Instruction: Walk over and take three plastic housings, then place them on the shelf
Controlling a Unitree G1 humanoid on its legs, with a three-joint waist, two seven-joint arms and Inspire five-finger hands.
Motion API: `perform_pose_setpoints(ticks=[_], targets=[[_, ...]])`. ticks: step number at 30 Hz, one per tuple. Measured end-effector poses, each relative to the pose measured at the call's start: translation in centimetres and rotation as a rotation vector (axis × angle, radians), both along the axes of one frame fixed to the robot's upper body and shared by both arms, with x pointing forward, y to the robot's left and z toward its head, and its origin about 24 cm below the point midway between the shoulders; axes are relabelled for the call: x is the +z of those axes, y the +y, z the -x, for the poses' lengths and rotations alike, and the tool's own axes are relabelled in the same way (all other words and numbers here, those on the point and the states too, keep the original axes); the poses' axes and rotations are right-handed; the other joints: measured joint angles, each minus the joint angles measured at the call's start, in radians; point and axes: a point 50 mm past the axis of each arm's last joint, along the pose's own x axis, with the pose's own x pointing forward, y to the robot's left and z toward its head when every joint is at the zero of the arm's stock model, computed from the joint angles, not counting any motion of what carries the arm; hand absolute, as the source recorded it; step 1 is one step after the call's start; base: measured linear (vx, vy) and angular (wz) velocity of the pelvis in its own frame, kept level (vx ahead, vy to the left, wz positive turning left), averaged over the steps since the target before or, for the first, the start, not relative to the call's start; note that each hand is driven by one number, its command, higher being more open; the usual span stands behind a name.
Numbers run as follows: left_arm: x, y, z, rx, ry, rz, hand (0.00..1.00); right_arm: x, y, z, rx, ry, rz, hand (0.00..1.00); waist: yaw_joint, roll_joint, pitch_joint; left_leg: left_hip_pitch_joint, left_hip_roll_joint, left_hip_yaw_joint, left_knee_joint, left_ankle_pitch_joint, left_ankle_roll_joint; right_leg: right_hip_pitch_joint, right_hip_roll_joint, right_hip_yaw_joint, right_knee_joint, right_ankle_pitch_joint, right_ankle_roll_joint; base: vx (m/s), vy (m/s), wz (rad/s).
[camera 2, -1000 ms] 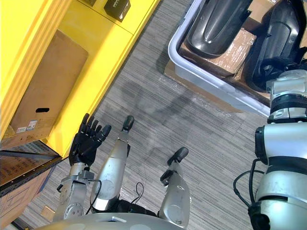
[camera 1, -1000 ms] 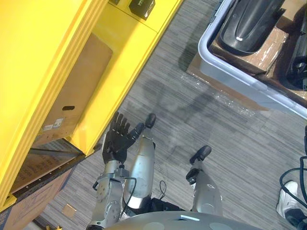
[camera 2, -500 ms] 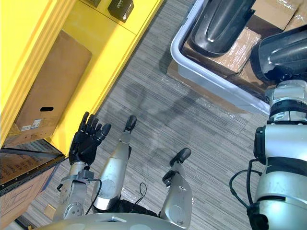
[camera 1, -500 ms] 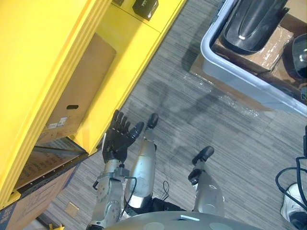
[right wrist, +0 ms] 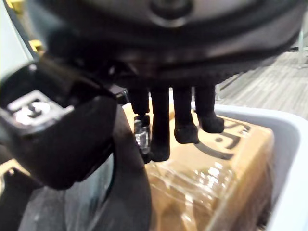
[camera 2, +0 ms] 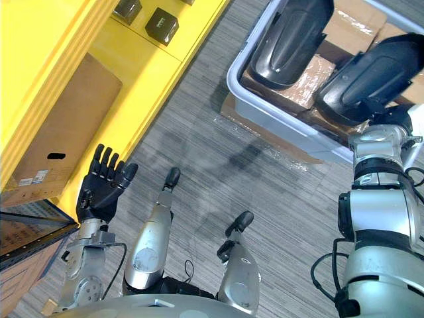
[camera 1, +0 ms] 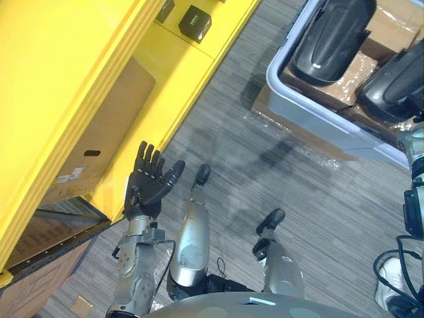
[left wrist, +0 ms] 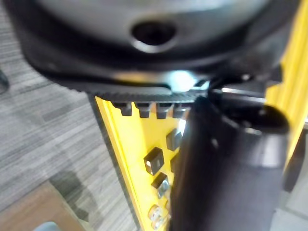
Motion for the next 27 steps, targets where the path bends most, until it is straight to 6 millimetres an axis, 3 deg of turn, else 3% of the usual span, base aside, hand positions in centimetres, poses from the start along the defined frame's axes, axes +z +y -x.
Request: perform_pose_setpoints(ticks=[4,8,12,14,21,27], targets=[[0.6,0.6,0.1,0.021,-0.019,-0.051,1.0,0.8,1.4,-1.0,0.033,-0.069,0.052,0.0,-0.013,-0.023,-0.007,0.041,0.004,0.012,-0.022,0.007,0.0,0.026,0.001,0.003,-0.001,-0.001,0.0,-0.02,-0.018,-0.06],[2.4,1.5,-0.2,0.043,-0.082,-0.158,1.0,1.6,2.7,-1.5,0.08,-0.115,0.132,0.0,-0.024,-0.06,-0.027,0.083,0.009,0.026,-0.059,0.021,0.001,0.043,0.001,0.013,-0.002,-0.001,0.0,-0.02,-0.017,-0.07],[4.3,2.8,-0.5,0.083,-0.143,-0.271,1.0,0.0,3.6,-1.5,0.124,-0.078,0.169,0.0,-0.03,-0.105,-0.074,0.108,0.009,0.045,-0.074,0.022,0.002,0.053,0.001,0.026,-0.006,-0.001,0.001,0.01,-0.013,-0.09],[5.0,3.2,-1.0,0.086,-0.169,-0.29,1.0,-0.8,3.9,-1.5,0.131,-0.061,0.16,0.0,-0.038,-0.115,-0.088,0.118,0.009,0.047,-0.074,0.022,0.002,0.063,0.001,0.027,-0.007,-0.001,0.001,0.0,0.0,0.0],[6.6,3.0,-3.1,-0.027,-0.199,-0.354,1.0,-2.0,4.7,-1.7,0.162,-0.021,0.206,0.0,-0.056,-0.115,-0.116,0.145,0.011,0.077,-0.075,0.018,0.008,0.077,0.001,0.054,-0.021,0.006,0.008,-0.03,-0.006,-0.1],[7.8,2.6,-6.5,-0.213,-0.175,-0.404,1.0,0.2,6.3,-2.3,0.268,-0.112,0.353,0.0,-0.085,-0.118,-0.119,0.149,0.01,0.105,-0.075,0.021,0.004,0.077,0.004,0.082,-0.054,0.038,0.006,-0.01,-0.005,-0.12]])
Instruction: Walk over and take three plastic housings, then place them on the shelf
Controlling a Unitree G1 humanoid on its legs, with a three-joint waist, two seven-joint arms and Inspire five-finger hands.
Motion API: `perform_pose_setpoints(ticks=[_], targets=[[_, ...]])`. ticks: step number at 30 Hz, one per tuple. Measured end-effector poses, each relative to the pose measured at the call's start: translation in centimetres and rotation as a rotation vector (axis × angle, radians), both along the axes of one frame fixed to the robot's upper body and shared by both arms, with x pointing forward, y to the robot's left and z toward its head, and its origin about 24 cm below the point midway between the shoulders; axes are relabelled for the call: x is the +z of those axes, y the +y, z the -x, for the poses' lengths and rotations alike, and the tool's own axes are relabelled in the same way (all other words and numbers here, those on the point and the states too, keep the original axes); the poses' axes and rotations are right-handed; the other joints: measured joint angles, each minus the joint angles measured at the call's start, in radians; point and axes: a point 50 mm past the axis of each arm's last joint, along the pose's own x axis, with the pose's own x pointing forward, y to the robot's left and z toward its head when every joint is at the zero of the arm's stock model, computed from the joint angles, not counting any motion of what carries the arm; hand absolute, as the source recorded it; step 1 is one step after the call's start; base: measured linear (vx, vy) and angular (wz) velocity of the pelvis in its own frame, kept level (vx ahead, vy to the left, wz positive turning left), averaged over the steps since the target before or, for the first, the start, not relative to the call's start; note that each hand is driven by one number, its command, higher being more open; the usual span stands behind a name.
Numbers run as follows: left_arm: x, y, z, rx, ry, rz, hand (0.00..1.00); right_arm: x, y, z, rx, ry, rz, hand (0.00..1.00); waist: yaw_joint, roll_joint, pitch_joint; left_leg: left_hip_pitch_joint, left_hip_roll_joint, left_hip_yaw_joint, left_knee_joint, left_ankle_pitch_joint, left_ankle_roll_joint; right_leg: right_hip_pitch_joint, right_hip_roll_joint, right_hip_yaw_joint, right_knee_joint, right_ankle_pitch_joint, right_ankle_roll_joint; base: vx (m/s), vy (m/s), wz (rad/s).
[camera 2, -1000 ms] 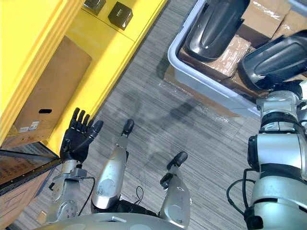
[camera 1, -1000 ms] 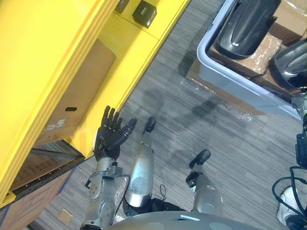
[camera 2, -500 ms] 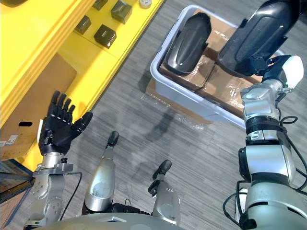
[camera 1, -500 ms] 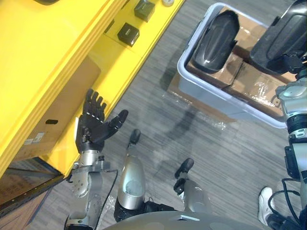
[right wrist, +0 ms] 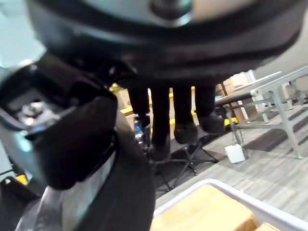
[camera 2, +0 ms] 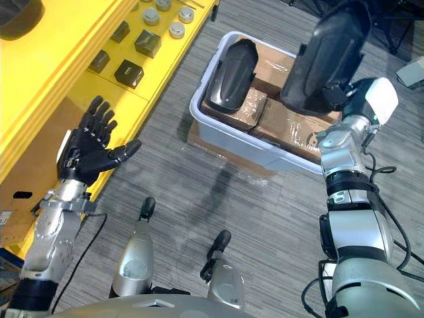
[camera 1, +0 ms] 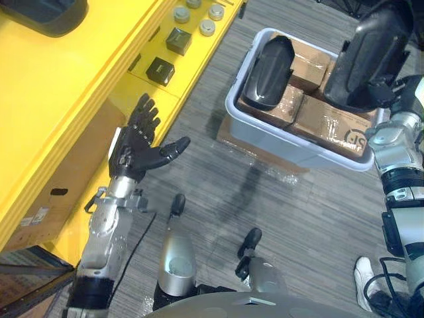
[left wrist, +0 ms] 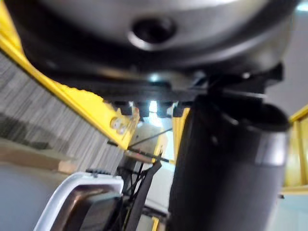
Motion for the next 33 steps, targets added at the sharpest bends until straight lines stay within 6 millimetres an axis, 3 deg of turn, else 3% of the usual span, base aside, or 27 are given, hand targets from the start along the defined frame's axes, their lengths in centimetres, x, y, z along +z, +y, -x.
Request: perform_pose_setpoints(ticks=[5,12,19,25,33], targets=[[-0.5,-0.6,-1.7,-0.123,0.098,0.103,1.0,0.8,2.2,-0.3,0.126,-0.067,0.115,0.0,-0.023,-0.023,-0.019,0.012,0.0,0.025,0.0,-0.001,0.0,0.001,0.001,0.02,-0.012,0.007,-0.001,0.02,-0.015,-0.12],[-4.7,-4.3,-1.7,-0.361,0.359,0.281,1.0,-2.0,6.6,0.6,0.317,-0.126,0.204,0.0,-0.051,-0.063,-0.062,0.034,0.002,0.052,0.0,-0.014,-0.004,0.008,0.002,0.041,-0.018,0.009,-0.002,0.0,-0.012,-0.11],[-5.9,-8.2,-1.1,-0.489,0.42,0.444,1.0,-7.1,9.9,1.6,0.408,-0.043,0.201,0.0,-0.061,-0.064,-0.108,0.062,0.004,0.071,-0.001,-0.027,-0.006,0.02,0.003,0.06,-0.018,0.008,-0.002,-0.01,-0.008,-0.08],[-6.5,-9.8,-0.7,-0.528,0.465,0.526,1.0,-7.9,12.6,2.6,0.503,-0.084,0.209,0.0,-0.077,-0.065,-0.118,0.079,0.004,0.081,-0.001,-0.027,-0.006,0.027,0.003,0.072,-0.018,0.009,-0.001,0.0,-0.003,-0.04],[-9.0,-10.6,-0.5,-0.429,0.614,0.554,1.0,-10.0,16.9,3.6,0.673,-0.07,0.242,0.0,-0.08,-0.072,-0.168,0.096,0.005,0.092,-0.001,-0.039,-0.007,0.038,0.003,0.085,-0.019,0.008,-0.001,0.0,-0.005,-0.04]])
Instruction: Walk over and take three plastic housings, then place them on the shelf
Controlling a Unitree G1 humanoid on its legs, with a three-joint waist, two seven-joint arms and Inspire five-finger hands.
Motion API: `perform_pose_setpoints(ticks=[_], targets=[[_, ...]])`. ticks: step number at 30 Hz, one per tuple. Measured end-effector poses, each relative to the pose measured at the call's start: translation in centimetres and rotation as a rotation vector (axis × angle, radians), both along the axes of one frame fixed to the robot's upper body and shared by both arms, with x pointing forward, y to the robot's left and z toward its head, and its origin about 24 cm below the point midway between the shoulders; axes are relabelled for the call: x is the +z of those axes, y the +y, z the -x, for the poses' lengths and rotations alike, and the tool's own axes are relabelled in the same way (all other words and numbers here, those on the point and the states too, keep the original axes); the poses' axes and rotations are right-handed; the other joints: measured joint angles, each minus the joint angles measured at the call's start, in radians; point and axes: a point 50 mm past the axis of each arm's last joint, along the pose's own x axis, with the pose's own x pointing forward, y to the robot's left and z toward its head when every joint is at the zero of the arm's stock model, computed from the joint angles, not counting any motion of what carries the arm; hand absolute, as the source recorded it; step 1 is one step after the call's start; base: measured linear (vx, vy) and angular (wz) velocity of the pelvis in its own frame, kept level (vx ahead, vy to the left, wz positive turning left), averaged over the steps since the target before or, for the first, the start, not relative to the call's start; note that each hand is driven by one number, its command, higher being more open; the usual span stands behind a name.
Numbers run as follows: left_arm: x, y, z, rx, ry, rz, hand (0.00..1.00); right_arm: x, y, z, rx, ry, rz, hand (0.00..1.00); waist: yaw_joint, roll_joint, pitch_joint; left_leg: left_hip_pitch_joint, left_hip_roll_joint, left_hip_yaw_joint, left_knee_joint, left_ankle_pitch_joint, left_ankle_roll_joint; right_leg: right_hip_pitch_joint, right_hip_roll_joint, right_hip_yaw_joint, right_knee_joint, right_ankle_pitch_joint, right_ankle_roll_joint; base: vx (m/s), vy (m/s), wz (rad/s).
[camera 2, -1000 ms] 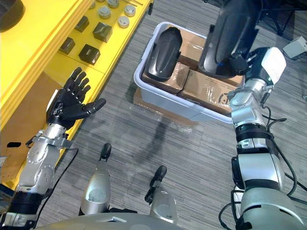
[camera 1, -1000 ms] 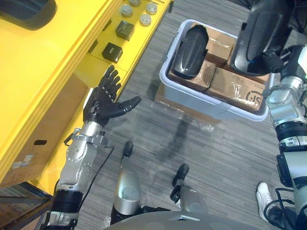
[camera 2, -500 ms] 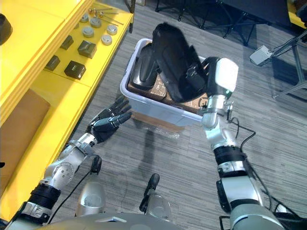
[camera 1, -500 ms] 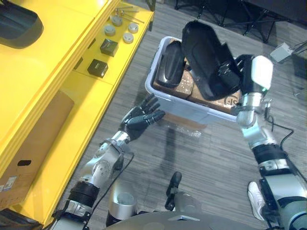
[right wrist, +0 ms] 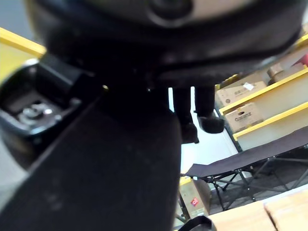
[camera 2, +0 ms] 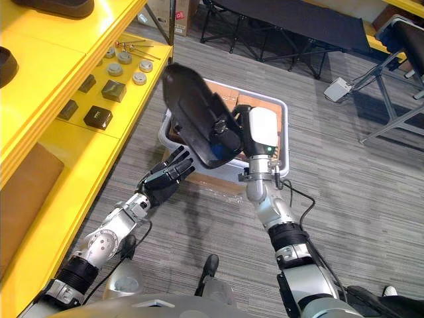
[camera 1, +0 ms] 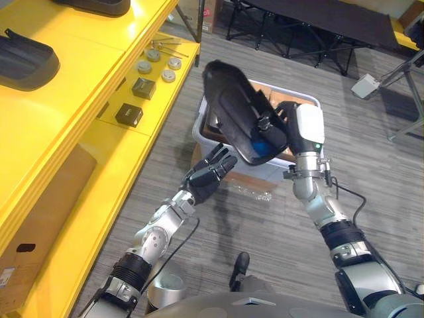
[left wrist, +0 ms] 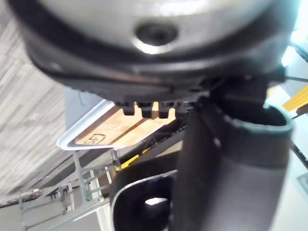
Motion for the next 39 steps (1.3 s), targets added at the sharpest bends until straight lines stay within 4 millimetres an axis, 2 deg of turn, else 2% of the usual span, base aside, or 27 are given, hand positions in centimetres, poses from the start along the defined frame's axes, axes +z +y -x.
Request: perform_pose_setpoints(ticks=[7,12,21,22,23,25,27,29,31,39], targets=[[-0.6,-0.6,0.0,0.01,0.043,-0.022,1.0,0.0,2.6,0.9,0.107,-0.03,-0.018,0.0,0.001,-0.004,-0.004,0.002,0.0,-0.001,0.0,0.001,0.0,0.001,0.0,0.001,0.001,0.001,0.0,-0.01,-0.001,0.0],[-0.3,-0.4,-0.4,0.072,0.02,0.0,1.0,-1.0,4.9,1.7,0.218,0.014,-0.009,0.0,-0.018,-0.018,-0.017,0.015,0.0,0.003,0.0,-0.002,-0.002,0.011,0.0,0.004,0.0,0.0,0.0,0.0,0.0,0.0],[-0.8,0.1,-0.5,0.173,0.021,0.027,1.0,-2.9,5.2,2.8,0.21,0.08,-0.048,0.0,-0.022,-0.015,-0.019,0.029,0.001,0.008,0.0,-0.011,-0.012,0.016,0.0,0.011,0.0,-0.004,-0.003,-0.01,-0.005,-0.02],[-0.8,0.2,-0.5,0.181,0.026,0.037,0.0,-3.0,5.3,2.8,0.207,0.082,-0.055,0.0,-0.022,-0.015,-0.019,0.032,0.001,0.01,0.0,-0.012,-0.013,0.017,0.0,0.013,0.0,-0.004,-0.003,0.0,-0.007,-0.07],[-0.8,0.3,-0.5,0.195,0.034,0.062,0.0,-3.2,5.4,2.9,0.204,0.085,-0.059,0.0,-0.022,-0.015,-0.019,0.034,0.001,0.012,0.0,-0.012,-0.013,0.017,0.0,0.015,0.0,-0.004,-0.003,0.0,-0.005,-0.07],[-0.2,0.6,-1.2,0.314,0.038,0.218,0.0,-4.6,5.4,3.5,0.217,0.13,-0.02,0.0,-0.022,-0.017,-0.021,0.035,0.001,0.014,0.0,-0.013,-0.014,0.018,0.0,0.018,0.0,-0.004,-0.003,0.0,-0.002,-0.02],[0.2,2.2,-1.7,0.432,0.017,0.285,0.0,-6.4,5.5,4.5,0.216,0.2,-0.018,0.0,-0.02,-0.014,-0.022,0.035,0.004,0.014,0.0,-0.013,-0.013,0.018,0.003,0.017,0.0,-0.007,-0.004,0.0,0.0,0.0],[0.4,3.2,-1.9,0.485,-0.009,0.311,0.0,-7.2,5.5,5.1,0.217,0.231,-0.014,0.0,-0.02,-0.014,-0.022,0.035,0.006,0.013,0.0,-0.011,-0.011,0.019,0.005,0.016,0.0,-0.008,-0.005,0.0,0.0,0.0],[0.6,3.8,-2.0,0.513,-0.034,0.322,0.0,-7.6,5.6,5.4,0.225,0.245,-0.008,0.0,-0.02,-0.014,-0.022,0.035,0.006,0.013,0.0,-0.011,-0.011,0.019,0.005,0.015,0.0,-0.007,-0.005,0.0,0.0,0.0],[0.9,4.3,-2.4,0.506,-0.075,0.308,0.0,-7.3,5.8,5.7,0.258,0.201,-0.002,0.0,-0.023,-0.017,-0.046,0.037,0.006,0.013,0.0,-0.019,-0.018,0.02,0.005,0.015,0.0,-0.007,-0.005,0.0,0.0,0.0]])
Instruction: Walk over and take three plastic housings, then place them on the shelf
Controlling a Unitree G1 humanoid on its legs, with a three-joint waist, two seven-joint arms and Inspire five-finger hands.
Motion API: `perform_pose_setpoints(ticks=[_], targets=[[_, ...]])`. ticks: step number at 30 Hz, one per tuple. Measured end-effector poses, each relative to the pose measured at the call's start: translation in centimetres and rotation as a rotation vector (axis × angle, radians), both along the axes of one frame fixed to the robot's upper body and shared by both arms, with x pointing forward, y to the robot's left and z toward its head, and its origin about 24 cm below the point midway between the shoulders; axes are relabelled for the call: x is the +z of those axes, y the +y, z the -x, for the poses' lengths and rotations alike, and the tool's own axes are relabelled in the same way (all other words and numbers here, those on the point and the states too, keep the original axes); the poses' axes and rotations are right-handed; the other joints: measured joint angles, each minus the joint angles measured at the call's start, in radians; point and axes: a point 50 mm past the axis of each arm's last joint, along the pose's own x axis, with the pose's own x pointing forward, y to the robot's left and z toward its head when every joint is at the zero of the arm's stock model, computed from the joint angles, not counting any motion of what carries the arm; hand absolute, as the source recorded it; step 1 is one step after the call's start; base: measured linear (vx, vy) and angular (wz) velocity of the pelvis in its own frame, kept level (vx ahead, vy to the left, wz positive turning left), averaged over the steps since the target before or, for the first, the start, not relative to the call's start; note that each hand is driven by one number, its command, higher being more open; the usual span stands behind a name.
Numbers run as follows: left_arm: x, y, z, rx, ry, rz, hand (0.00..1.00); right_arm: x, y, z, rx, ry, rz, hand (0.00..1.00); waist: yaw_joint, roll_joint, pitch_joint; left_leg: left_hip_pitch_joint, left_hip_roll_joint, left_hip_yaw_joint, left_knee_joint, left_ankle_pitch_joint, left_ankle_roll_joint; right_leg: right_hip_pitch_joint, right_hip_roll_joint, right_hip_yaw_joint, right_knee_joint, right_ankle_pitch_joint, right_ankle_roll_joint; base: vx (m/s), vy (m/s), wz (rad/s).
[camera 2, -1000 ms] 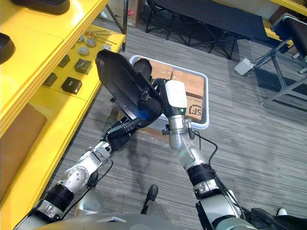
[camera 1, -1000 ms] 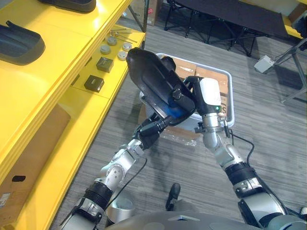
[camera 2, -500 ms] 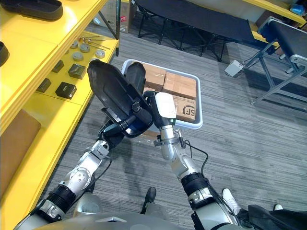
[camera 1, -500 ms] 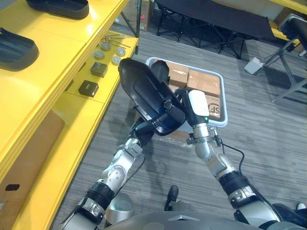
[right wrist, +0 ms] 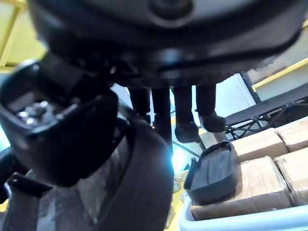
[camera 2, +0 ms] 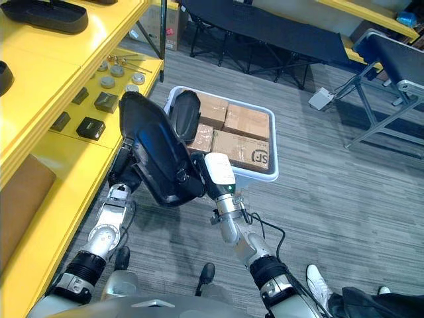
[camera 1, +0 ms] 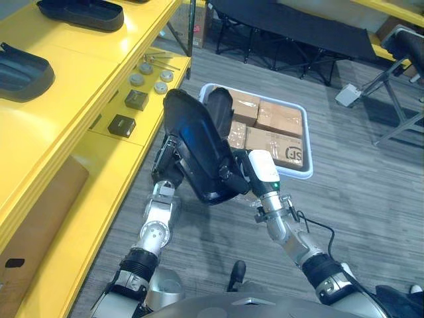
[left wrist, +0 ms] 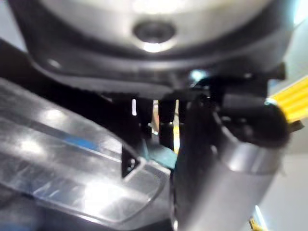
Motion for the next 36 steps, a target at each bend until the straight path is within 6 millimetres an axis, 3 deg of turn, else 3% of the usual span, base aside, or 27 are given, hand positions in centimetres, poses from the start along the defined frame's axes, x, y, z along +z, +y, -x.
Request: perform_pose_setpoints(ticks=[10,18,19,23,28,33,36], targets=[[1.7,-0.7,-1.0,-0.053,-0.101,-0.198,0.0,-0.3,-0.5,0.6,-0.009,-0.001,-0.021,0.0,-0.003,0.002,-0.001,0.001,0.0,0.001,0.009,-0.007,0.001,0.003,-0.001,0.002,0.0,0.0,-0.001,0.0,0.0,0.0],[2.0,-1.5,-1.0,-0.099,-0.126,-0.273,0.0,-0.8,-1.4,1.2,-0.032,0.011,-0.008,0.0,-0.005,0.027,-0.012,-0.002,-0.001,0.0,0.012,-0.011,0.003,0.003,0.0,0.002,-0.003,-0.001,-0.001,0.0,0.0,0.0],[2.0,-1.5,-1.0,-0.099,-0.125,-0.274,0.0,-0.8,-1.4,1.2,-0.033,0.009,-0.007,1.0,-0.006,0.027,-0.012,-0.002,-0.001,0.0,0.013,-0.011,0.003,0.003,0.0,0.002,-0.003,-0.001,-0.001,0.0,0.0,0.0],[2.5,-1.7,-1.1,-0.087,-0.134,-0.339,0.0,-0.8,-1.6,1.2,-0.037,0.008,-0.003,1.0,-0.003,0.028,-0.012,-0.013,-0.001,-0.005,0.03,-0.023,-0.001,0.005,-0.001,-0.002,-0.007,-0.001,-0.002,0.0,-0.003,0.03],[3.2,-2.4,-0.6,-0.029,-0.139,-0.602,0.0,-0.4,-1.9,0.9,-0.07,0.015,-0.08,1.0,0.005,0.042,-0.016,-0.017,-0.003,-0.025,0.032,-0.023,-0.001,0.021,0.0,-0.021,-0.016,-0.001,-0.002,0.01,-0.005,0.1],[-0.3,-1.1,2.1,0.016,0.04,-0.882,0.0,3.6,-2.1,-0.8,-0.107,-0.089,-0.307,1.0,0.001,0.066,-0.021,0.001,-0.003,-0.026,0.045,-0.035,0.004,0.044,0.0,-0.02,-0.019,-0.004,-0.001,0.0,0.0,0.0],[-1.9,0.2,3.6,0.053,0.143,-0.919,0.0,5.1,-1.8,-0.9,-0.108,-0.123,-0.414,1.0,0.001,0.073,-0.025,0.009,-0.003,-0.034,0.046,-0.051,0.0,0.051,0.0,-0.022,-0.016,-0.013,0.0,0.0,0.0,0.0]])
